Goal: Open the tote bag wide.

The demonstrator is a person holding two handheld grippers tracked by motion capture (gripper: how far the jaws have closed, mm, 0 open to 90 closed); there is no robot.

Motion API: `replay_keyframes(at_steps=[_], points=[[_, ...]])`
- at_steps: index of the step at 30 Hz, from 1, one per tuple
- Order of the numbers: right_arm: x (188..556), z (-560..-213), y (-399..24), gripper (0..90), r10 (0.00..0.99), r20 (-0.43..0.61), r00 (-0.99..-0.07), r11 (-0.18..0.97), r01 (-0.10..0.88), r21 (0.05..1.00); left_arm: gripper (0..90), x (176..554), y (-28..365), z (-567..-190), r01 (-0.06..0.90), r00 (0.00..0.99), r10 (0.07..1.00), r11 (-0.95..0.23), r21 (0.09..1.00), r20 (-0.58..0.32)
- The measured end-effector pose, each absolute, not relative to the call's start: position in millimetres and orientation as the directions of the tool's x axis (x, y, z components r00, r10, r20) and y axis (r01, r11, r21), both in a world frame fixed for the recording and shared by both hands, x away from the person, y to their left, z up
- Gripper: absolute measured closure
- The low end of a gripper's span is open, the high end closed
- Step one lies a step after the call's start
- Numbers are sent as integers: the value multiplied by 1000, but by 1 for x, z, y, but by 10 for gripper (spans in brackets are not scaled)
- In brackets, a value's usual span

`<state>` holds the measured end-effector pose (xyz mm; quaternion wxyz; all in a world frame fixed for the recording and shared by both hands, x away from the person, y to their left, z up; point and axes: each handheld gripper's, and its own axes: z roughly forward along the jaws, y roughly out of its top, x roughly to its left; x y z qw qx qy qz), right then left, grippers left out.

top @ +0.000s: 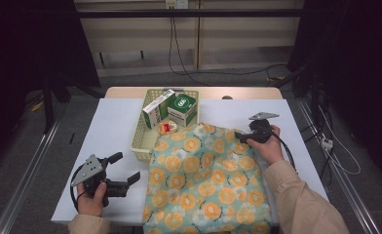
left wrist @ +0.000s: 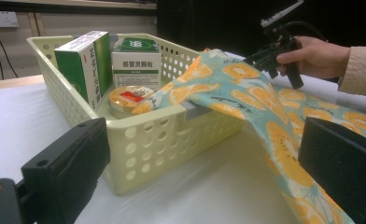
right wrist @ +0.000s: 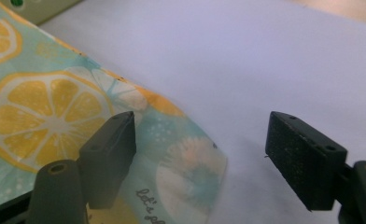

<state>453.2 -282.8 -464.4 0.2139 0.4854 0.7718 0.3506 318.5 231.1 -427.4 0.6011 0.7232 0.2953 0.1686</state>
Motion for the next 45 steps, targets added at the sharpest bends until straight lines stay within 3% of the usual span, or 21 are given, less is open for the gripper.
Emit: replay_keyframes(at_steps=[6,8,11,14,17,20,27,38,39,40,42,45], points=[[453,-466,-278,405,886,17,-463,302,606,736,21,319,232,-429,235,762,636,-103,967,-118],[450,-465,-276,510,878,19,-479,312,601,736,21,318,232,-429,233,762,638,-107,967,-113],[447,-463,-274,736,854,24,-519,338,590,733,21,316,232,-428,232,759,641,-106,967,-111],[445,-462,-272,874,835,32,-549,355,583,730,21,316,233,-428,235,754,647,-102,967,-114],[443,-461,-272,900,839,38,-543,347,588,731,21,317,232,-427,234,754,647,-101,967,-115],[442,-457,-279,900,852,30,-523,332,584,741,21,319,230,-427,232,759,642,-106,967,-112],[446,-435,-336,900,931,-10,-365,239,590,771,21,321,228,-427,232,761,640,-116,966,-106],[436,-445,-401,896,976,-22,-217,159,638,753,21,320,223,-427,233,760,642,-129,964,-98],[434,-445,-402,865,976,-23,-216,158,638,754,22,320,223,-427,231,762,641,-130,964,-96],[432,-446,-403,783,975,-21,-223,162,638,753,22,320,223,-426,231,762,640,-131,964,-95],[428,-443,-399,526,966,-31,-255,187,615,766,22,320,223,-426,225,765,639,-140,964,-86],[420,-434,-386,336,952,-41,-303,226,605,763,22,320,223,-425,219,768,635,-147,965,-78]])
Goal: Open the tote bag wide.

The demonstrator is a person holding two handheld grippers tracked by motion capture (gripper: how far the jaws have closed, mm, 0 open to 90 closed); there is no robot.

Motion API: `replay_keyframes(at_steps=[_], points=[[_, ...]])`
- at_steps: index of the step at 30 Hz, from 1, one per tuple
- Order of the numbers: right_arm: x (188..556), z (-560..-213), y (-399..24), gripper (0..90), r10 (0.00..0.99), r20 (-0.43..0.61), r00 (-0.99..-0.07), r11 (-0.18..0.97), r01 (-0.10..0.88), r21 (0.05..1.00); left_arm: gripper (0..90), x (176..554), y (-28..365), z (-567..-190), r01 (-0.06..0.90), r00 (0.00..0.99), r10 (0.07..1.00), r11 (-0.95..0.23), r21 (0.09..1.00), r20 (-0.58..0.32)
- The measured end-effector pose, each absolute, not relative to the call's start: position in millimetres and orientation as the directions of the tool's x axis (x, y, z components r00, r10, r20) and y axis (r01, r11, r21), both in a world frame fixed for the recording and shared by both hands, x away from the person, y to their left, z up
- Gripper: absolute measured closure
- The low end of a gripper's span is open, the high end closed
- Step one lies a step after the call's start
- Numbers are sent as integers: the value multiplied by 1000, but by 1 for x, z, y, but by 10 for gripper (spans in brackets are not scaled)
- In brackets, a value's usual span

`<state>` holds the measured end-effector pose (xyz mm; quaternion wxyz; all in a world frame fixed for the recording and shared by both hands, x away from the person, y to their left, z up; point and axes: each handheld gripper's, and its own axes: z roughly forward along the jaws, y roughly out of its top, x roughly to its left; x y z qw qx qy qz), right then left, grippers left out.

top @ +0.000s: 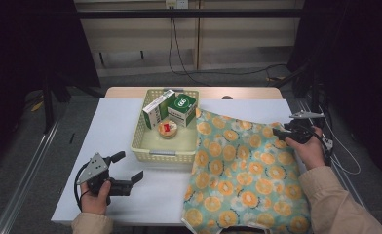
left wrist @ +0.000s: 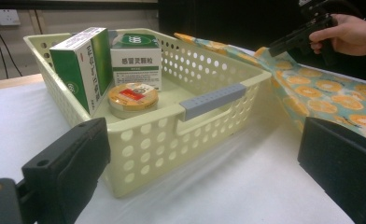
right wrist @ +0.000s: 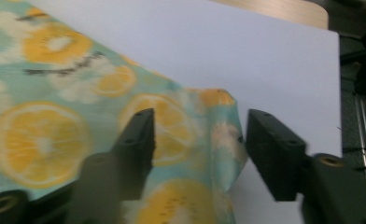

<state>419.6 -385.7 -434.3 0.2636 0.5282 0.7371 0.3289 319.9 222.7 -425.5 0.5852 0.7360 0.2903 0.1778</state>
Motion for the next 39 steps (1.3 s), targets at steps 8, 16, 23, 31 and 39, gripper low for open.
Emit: replay_keyframes(at_steps=[8,16,23,31,39], points=[[392,-416,-329,193,874,-40,-484,315,503,805,22,319,220,-424,218,772,631,-152,964,-75],[388,-418,-260,109,782,-13,-623,372,451,811,22,318,219,-424,215,780,622,-158,964,-72],[407,-442,-212,137,726,-59,-686,478,441,760,22,319,220,-426,218,785,615,-163,962,-74],[422,-465,-197,243,707,11,-707,482,493,725,22,318,223,-427,225,782,617,-147,963,-89],[421,-462,-198,624,693,6,-721,491,478,729,22,317,221,-426,218,785,615,-155,964,-79]])
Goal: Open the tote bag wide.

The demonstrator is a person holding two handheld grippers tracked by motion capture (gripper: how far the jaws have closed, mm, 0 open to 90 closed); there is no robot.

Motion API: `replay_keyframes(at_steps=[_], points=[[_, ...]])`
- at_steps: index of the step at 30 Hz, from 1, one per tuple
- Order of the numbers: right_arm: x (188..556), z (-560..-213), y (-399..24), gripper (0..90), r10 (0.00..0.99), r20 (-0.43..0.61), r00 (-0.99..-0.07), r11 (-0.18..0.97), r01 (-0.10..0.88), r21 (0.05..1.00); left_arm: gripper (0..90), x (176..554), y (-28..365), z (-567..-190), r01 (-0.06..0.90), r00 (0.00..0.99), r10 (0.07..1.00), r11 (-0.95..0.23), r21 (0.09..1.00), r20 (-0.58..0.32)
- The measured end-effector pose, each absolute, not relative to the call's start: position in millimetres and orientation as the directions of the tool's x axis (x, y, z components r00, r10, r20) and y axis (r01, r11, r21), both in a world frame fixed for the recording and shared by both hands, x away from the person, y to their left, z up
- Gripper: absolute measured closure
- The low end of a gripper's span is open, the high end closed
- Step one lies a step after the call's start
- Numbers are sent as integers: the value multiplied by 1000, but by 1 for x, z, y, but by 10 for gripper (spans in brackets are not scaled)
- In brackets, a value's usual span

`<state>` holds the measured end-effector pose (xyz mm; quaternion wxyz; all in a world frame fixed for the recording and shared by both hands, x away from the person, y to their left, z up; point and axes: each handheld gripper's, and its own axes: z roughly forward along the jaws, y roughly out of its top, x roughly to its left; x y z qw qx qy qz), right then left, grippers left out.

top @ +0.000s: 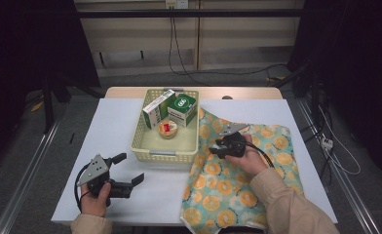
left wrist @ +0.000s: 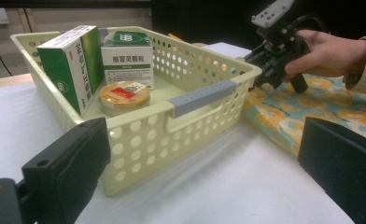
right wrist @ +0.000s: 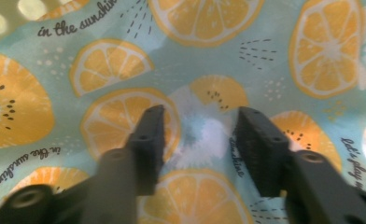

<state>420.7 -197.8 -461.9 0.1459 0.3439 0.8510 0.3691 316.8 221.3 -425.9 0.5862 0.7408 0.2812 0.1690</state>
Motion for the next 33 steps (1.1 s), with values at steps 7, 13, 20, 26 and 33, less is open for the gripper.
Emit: replay_keyframes(at_steps=[7,13,20,26,33], points=[[419,-459,-192,900,697,-17,-716,511,481,712,22,314,220,-424,208,790,609,-169,963,-64],[420,-458,-193,900,698,-7,-716,505,485,714,22,313,223,-425,213,785,616,-169,962,-66],[432,-461,-209,900,734,61,-677,427,530,733,22,314,225,-427,221,778,624,-162,962,-73],[458,-452,-224,434,772,-19,-635,431,501,751,22,313,224,-426,223,778,624,-163,961,-74],[505,-459,-229,236,789,-28,-613,437,529,728,22,315,226,-426,233,774,627,-143,962,-94]])
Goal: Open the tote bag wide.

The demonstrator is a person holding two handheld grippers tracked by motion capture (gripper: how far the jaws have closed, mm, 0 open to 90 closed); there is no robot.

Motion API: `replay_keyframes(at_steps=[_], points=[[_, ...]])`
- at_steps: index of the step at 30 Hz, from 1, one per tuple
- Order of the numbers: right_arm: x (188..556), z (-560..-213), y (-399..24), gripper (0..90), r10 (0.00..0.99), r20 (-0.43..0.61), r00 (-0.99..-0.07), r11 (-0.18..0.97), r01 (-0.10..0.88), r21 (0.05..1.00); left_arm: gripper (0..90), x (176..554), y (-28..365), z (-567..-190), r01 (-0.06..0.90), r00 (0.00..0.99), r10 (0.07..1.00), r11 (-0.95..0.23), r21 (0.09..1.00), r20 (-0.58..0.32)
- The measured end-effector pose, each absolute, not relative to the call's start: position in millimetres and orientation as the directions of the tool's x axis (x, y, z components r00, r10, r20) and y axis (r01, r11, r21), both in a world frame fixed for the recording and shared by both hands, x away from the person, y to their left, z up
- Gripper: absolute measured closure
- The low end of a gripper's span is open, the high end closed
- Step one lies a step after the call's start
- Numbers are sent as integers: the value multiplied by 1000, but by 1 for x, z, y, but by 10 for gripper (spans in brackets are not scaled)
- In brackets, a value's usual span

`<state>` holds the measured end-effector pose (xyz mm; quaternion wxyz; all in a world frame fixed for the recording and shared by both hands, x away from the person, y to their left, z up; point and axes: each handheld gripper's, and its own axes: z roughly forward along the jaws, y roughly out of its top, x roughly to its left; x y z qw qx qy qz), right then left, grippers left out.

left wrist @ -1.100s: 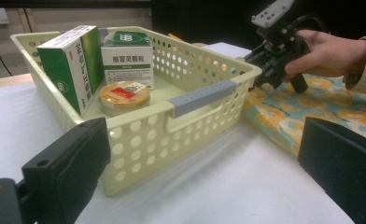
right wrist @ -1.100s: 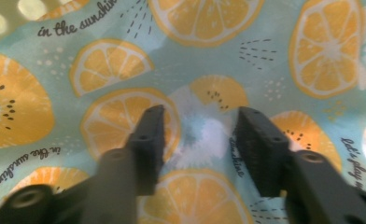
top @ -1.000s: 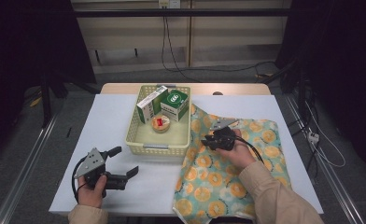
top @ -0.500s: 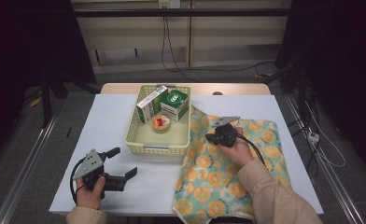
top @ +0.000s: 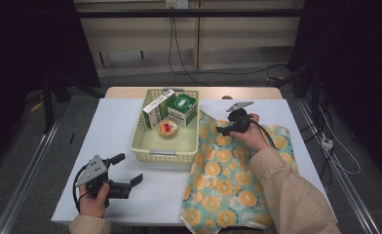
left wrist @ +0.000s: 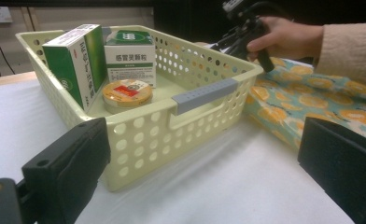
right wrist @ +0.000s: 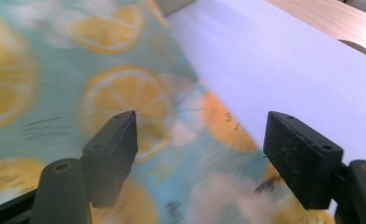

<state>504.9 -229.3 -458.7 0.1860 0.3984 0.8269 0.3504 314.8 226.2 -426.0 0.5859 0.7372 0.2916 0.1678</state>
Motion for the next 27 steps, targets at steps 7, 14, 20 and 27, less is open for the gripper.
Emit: replay_keyframes(at_steps=[7,14,20,27], points=[[517,-466,-224,448,763,28,-646,427,536,728,22,313,227,-426,231,776,623,-140,963,-96],[503,-462,-231,900,718,92,-690,434,546,716,22,314,227,-427,240,776,623,-141,960,-102],[496,-458,-237,900,750,75,-657,417,558,717,22,312,227,-426,237,772,627,-133,962,-104],[513,-431,-262,900,836,21,-548,342,550,762,22,314,226,-426,239,772,627,-132,962,-106]])
